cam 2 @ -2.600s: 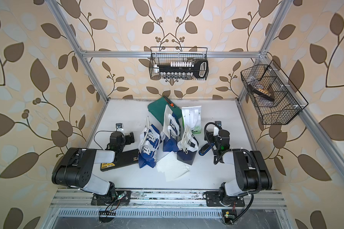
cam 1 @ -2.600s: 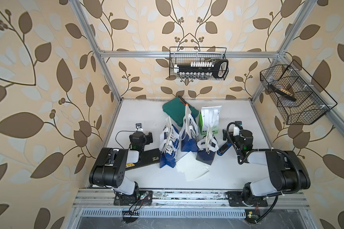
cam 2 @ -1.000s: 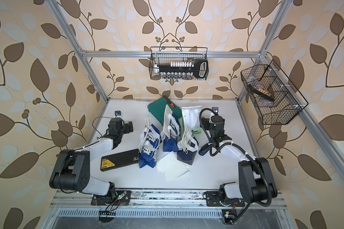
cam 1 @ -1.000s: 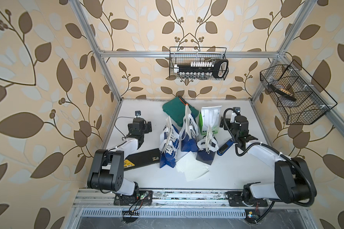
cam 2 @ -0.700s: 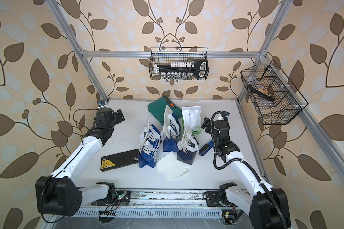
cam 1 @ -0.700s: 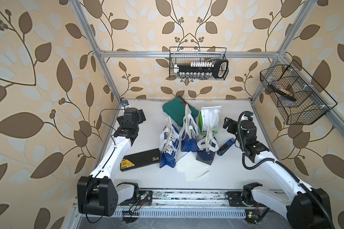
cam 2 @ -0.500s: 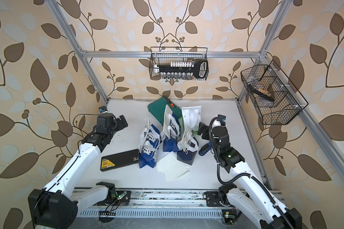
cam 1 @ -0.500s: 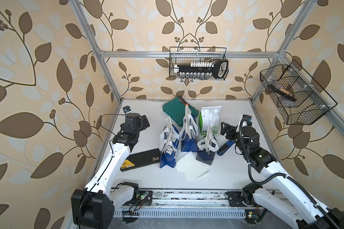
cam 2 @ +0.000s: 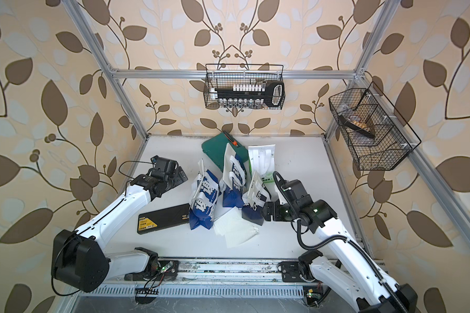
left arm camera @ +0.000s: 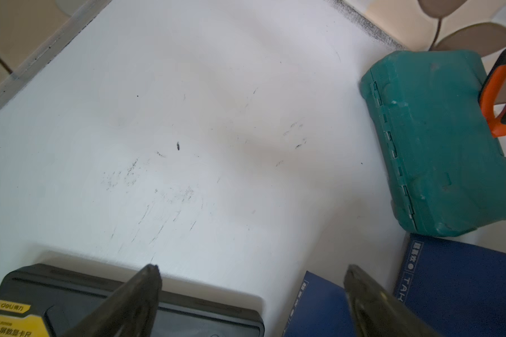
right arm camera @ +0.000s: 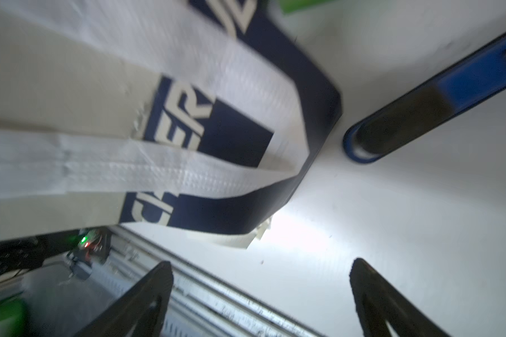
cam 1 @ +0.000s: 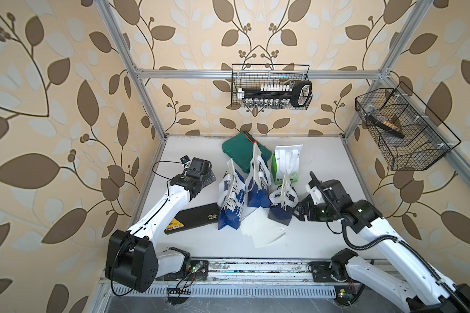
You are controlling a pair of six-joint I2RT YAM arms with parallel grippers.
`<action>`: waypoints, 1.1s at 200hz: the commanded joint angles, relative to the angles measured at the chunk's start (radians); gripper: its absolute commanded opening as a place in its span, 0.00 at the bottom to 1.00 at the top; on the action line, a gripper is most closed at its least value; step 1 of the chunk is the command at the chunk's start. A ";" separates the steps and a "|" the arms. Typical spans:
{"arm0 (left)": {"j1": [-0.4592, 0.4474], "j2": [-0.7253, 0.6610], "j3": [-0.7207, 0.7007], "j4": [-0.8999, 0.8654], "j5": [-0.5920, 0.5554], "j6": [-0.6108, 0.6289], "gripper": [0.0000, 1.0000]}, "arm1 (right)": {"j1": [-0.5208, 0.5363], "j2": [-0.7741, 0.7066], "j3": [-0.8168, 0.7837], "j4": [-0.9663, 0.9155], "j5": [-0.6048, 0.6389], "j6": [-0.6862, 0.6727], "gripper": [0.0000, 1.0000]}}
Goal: Staple the receipts to the bags
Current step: Move the takeout bag to the center of the board.
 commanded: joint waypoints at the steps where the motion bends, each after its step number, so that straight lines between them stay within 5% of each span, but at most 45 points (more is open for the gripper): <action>1: -0.001 -0.018 0.056 -0.041 -0.026 -0.046 0.99 | 0.003 0.061 -0.084 -0.065 -0.273 -0.016 0.92; 68: -0.002 -0.103 0.055 -0.071 -0.031 -0.052 0.99 | 0.004 0.289 -0.163 0.145 -0.429 -0.036 0.70; 117: -0.002 -0.104 0.051 -0.101 -0.022 -0.045 0.99 | 0.078 0.511 -0.128 0.248 -0.420 -0.044 0.55; 220: -0.025 -0.113 -0.024 -0.059 0.037 -0.067 0.99 | 0.118 0.530 -0.087 0.337 -0.485 -0.096 0.46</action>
